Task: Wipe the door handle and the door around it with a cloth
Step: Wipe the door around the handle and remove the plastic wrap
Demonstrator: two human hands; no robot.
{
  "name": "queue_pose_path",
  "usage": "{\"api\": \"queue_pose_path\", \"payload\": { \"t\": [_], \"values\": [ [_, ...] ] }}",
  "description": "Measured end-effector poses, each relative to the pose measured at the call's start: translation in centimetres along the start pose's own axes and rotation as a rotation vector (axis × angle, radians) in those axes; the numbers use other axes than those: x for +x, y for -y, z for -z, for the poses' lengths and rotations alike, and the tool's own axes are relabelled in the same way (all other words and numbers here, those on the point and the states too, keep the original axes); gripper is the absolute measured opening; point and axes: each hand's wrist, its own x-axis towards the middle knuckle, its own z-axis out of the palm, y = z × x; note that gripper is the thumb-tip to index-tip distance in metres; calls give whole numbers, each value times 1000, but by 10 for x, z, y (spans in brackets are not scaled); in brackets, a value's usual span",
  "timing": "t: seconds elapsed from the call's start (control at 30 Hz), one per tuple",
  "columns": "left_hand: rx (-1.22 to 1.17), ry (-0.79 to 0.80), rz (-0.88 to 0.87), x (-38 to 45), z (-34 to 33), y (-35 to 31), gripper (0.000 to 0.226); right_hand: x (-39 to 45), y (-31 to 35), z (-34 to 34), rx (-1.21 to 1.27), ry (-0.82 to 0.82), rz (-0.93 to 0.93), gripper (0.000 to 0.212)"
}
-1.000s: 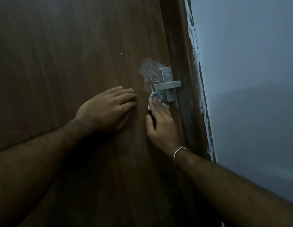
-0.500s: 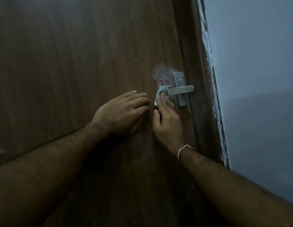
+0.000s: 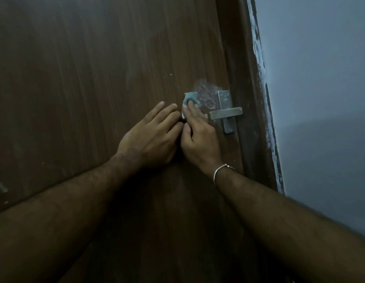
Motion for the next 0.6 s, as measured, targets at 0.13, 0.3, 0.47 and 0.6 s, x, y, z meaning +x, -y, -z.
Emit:
{"api": "queue_pose_path", "payload": {
  "t": [0.13,0.3,0.47,0.6],
  "values": [
    [-49,5,133,2,1,0,59,31,14,0,45,14,-50,55],
    [-27,22,139,0,2,-1,66,25,11,-4,114,63,-66,53],
    [-1,44,115,0,3,-1,67,36,19,-2,186,77,-149,59],
    [-29,25,85,1,5,-1,65,62,33,4,174,88,-170,62]
  ]
}}
